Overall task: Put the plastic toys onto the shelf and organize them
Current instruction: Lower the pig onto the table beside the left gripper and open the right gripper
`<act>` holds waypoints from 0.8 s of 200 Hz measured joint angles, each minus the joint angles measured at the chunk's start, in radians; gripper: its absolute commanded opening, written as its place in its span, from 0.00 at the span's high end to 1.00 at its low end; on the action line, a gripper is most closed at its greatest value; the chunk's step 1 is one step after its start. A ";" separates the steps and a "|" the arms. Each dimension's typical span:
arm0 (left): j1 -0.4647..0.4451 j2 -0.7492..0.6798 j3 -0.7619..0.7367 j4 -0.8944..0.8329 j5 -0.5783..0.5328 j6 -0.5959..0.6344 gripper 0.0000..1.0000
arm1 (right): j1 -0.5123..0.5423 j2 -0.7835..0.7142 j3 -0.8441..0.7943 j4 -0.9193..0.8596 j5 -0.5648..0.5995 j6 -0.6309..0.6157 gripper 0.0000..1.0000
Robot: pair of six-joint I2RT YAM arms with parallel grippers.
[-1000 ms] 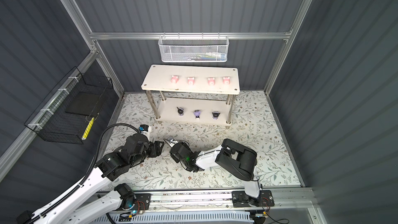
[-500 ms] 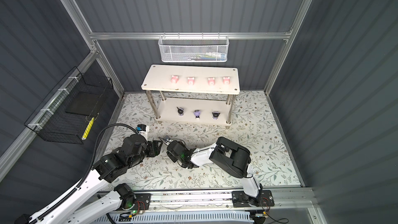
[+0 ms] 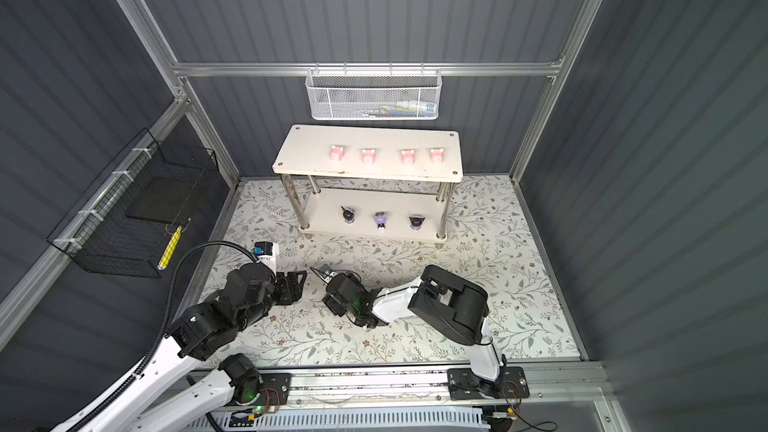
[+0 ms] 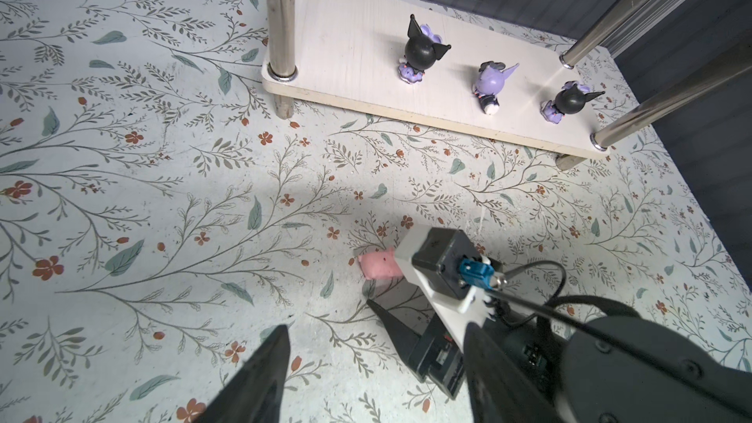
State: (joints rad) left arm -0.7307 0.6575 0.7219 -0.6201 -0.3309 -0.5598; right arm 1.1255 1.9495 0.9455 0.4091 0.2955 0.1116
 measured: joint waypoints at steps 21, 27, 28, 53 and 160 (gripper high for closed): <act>0.000 -0.008 0.008 -0.010 -0.009 0.003 0.32 | 0.000 -0.074 -0.055 0.027 0.004 0.010 0.20; 0.000 -0.008 0.010 -0.010 -0.010 0.003 0.32 | 0.000 -0.098 -0.073 0.039 0.005 0.017 0.20; 0.000 -0.008 0.011 -0.010 -0.010 0.003 0.32 | 0.000 -0.101 -0.075 0.041 0.005 0.018 0.19; 0.000 -0.003 0.012 -0.007 -0.008 0.006 0.31 | 0.000 -0.236 -0.160 0.071 0.008 0.045 0.18; 0.011 0.437 -0.056 0.208 0.136 0.038 0.47 | 0.000 -0.852 -0.354 -0.134 0.126 0.175 0.15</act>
State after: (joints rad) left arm -0.7197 1.0943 0.6655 -0.4126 -0.1947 -0.5220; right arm 1.1255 1.0973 0.5919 0.2756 0.4217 0.2871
